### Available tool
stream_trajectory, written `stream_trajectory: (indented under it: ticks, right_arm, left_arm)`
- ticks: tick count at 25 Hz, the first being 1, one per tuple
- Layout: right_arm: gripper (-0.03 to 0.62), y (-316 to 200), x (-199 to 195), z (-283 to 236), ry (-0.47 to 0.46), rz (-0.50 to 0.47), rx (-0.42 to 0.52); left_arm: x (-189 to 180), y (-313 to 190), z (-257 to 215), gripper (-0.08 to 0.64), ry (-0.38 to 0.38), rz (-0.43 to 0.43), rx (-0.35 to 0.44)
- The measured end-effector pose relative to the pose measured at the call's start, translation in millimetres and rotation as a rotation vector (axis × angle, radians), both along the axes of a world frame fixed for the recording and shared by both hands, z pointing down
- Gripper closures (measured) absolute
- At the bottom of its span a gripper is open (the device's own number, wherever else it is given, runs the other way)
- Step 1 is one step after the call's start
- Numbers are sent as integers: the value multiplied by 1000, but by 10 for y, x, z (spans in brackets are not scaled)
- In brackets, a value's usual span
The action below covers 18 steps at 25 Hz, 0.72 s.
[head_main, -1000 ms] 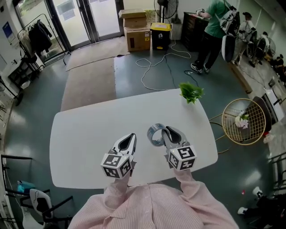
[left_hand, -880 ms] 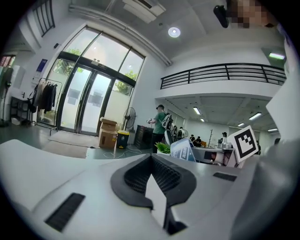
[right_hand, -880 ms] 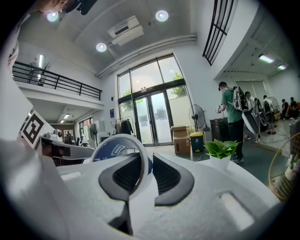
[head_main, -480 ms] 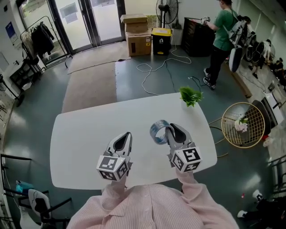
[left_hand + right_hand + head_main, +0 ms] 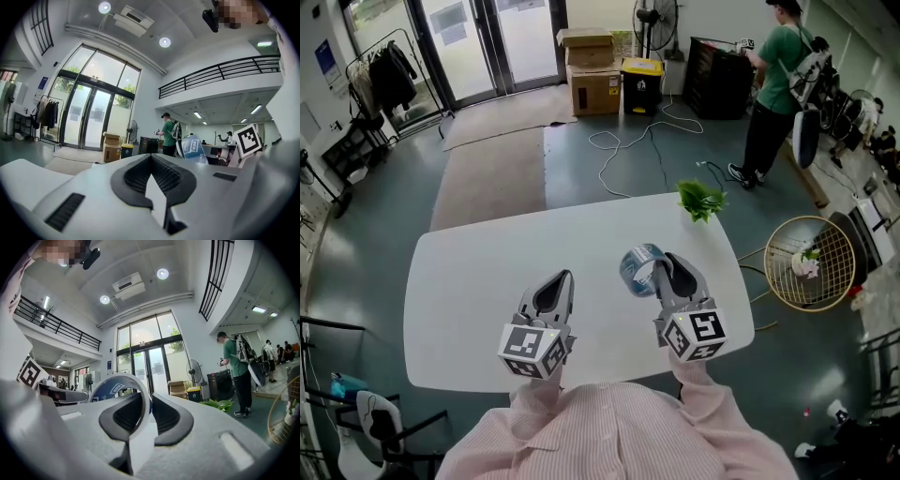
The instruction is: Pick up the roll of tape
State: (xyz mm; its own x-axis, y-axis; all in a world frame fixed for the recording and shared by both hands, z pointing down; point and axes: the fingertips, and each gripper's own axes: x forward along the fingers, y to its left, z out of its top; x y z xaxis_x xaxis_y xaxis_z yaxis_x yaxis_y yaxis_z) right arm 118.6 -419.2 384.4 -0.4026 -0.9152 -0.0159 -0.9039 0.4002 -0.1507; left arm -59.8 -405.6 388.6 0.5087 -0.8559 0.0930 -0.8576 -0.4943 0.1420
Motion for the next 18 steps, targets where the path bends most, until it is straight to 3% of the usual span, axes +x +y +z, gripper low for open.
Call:
stream_trajectory:
  ticks: [18]
  right_arm:
    - [526, 72, 79, -27, 14, 10, 3]
  left_arm:
    - [22, 44, -45, 560, -14, -26, 7]
